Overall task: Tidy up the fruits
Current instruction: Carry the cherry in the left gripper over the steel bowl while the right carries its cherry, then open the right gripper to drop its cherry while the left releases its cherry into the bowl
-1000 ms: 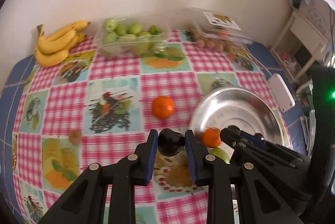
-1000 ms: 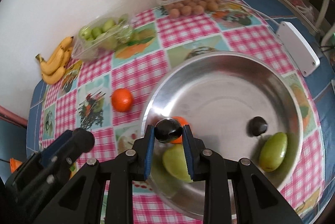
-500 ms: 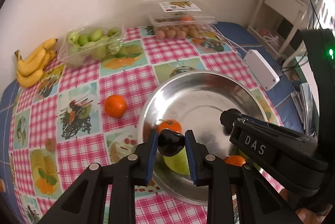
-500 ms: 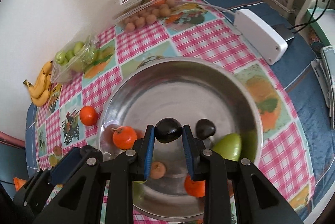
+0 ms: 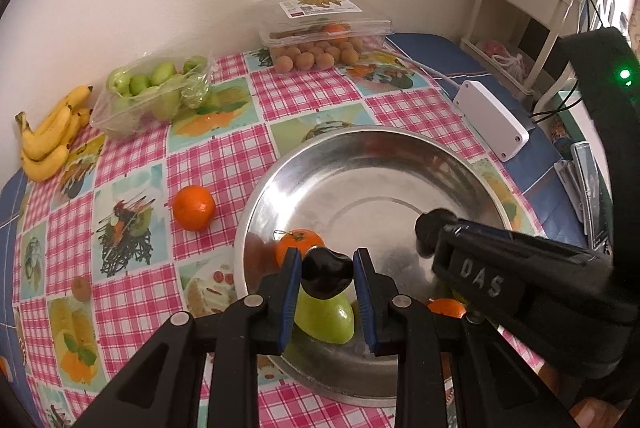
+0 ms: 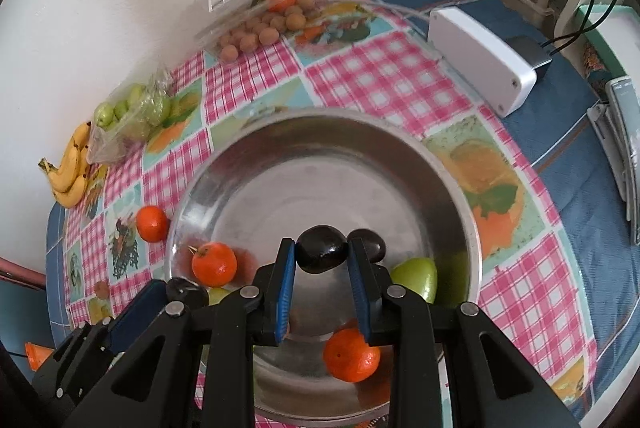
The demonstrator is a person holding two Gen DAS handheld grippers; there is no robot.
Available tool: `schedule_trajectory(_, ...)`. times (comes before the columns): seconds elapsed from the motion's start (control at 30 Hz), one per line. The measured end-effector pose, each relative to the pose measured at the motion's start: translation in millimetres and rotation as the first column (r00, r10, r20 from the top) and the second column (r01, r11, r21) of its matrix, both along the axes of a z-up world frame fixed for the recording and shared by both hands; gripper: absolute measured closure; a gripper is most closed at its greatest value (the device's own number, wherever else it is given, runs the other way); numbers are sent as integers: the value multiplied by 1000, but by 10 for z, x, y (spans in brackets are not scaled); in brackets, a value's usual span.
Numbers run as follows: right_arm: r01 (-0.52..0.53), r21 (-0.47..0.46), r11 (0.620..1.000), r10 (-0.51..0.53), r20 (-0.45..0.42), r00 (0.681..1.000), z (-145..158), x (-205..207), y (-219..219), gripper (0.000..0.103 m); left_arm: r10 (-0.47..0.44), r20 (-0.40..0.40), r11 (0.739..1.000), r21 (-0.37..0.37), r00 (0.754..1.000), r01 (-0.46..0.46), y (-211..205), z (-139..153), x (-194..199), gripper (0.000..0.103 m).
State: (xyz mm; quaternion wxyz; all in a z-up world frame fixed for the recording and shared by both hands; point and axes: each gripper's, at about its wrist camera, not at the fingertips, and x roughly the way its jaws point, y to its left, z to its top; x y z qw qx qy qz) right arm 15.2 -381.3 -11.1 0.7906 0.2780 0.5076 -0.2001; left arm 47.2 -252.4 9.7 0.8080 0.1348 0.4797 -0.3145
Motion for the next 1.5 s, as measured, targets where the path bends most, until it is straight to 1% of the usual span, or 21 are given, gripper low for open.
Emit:
schedule_trajectory(0.27, 1, -17, 1000, -1, -38, 999, -107, 19, 0, 75, -13, -4, 1000, 4, 1000, 13, -39, -119, 11, 74)
schedule_trajectory(0.67, -11, -12, 1000, 10, -67, 998, -202, 58, 24, 74, -25, -2, 1000, -6, 1000, 25, -51, -157, 15, 74)
schedule_trajectory(1.07, -16, -22, 1000, 14, -76, 997, -196, 70, 17, 74, -26, -5, 1000, -8, 1000, 26, -46, -157, 19, 74)
schedule_trajectory(1.2, -22, -24, 999, 20, -76, 997, -188, 73, 25, 70, -20, -10, 1000, -9, 1000, 20, -39, -153, 29, 74)
schedule_trajectory(1.23, -23, -25, 999, 22, -76, 997, -184, 74, 22, 67, -19, -12, 1000, -9, 1000, 19, -40, -150, 32, 74)
schedule_trajectory(1.27, -25, -24, 999, 23, -75, 997, -182, 75, 21, 65, -18, -15, 1000, -10, 1000, 18, -36, -147, 35, 74)
schedule_trajectory(1.5, -29, -38, 999, 27, -65, 998, -119, 72, 10, 64, -17, -22, 1000, -12, 1000, 17, -33, -133, 47, 70)
